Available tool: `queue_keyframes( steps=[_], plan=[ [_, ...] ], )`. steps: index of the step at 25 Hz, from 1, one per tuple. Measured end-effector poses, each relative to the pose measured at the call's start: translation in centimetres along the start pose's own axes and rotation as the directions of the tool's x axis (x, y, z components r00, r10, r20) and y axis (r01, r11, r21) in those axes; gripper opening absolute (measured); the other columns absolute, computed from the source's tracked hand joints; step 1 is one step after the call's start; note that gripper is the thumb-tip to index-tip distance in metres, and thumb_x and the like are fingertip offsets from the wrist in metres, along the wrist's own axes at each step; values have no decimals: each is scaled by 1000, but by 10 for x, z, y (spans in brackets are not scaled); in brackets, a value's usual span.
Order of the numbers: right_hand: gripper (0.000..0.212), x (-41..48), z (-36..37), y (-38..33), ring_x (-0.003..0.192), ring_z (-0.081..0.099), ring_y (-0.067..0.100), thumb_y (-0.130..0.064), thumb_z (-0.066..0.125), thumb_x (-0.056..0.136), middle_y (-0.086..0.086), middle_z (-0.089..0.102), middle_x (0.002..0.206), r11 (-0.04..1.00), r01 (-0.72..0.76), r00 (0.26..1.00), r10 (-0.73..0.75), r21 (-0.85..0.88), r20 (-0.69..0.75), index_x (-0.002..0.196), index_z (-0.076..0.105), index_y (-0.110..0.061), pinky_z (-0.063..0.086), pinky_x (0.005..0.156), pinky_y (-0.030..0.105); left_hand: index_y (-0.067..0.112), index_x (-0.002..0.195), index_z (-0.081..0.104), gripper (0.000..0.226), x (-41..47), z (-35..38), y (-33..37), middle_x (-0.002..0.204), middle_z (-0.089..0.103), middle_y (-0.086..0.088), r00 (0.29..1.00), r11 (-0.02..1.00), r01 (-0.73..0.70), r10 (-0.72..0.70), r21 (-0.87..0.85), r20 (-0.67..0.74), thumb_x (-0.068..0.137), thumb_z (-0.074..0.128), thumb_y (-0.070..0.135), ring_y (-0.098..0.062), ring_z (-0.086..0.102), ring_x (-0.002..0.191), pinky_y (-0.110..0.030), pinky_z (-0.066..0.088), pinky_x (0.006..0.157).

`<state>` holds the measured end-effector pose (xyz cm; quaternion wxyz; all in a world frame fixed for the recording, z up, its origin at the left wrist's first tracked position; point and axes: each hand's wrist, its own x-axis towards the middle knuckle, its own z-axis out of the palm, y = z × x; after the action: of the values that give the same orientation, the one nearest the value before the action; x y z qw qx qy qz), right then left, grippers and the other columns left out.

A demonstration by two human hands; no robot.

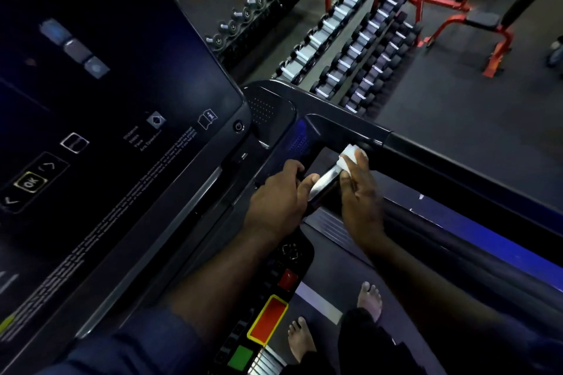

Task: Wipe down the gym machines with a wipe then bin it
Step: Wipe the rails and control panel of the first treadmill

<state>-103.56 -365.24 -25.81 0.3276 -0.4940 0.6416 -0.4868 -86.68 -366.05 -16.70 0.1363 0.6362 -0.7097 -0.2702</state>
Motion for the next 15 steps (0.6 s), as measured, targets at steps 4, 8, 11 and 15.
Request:
queue_keyframes(
  steps=[4,8,11,15],
  plan=[
    [42,-17,-2,-10,149,38,22,-29,50,105,9,52,153,901,369,920,-320,-229,225,142,59,-12,32,122,53,30,125,49,43,0,1,-2,113,65,7,999,995,-18,15,-97,-31,105,35,65,-19,64,105,-46,52,89],
    [44,-53,1,-34,146,40,13,-31,53,104,5,54,148,711,686,654,-507,-157,561,144,54,-14,21,127,40,29,125,48,44,-3,2,-4,112,60,8,997,989,-60,52,-132,-58,105,34,65,-15,61,101,-46,52,89],
    [44,-5,-18,-18,134,55,32,-34,52,103,15,63,138,629,712,676,-495,-311,546,135,63,-6,37,118,46,29,121,50,44,-1,3,-3,111,61,7,997,995,-75,73,-58,-35,105,32,66,-17,60,101,-46,52,86],
    [50,43,-47,5,148,40,28,-39,33,109,10,51,152,713,475,872,-301,-517,386,149,51,-13,26,125,43,29,116,52,45,5,6,-4,111,60,5,996,994,-78,75,76,42,104,33,68,-20,60,102,-49,53,86]
  ],
)
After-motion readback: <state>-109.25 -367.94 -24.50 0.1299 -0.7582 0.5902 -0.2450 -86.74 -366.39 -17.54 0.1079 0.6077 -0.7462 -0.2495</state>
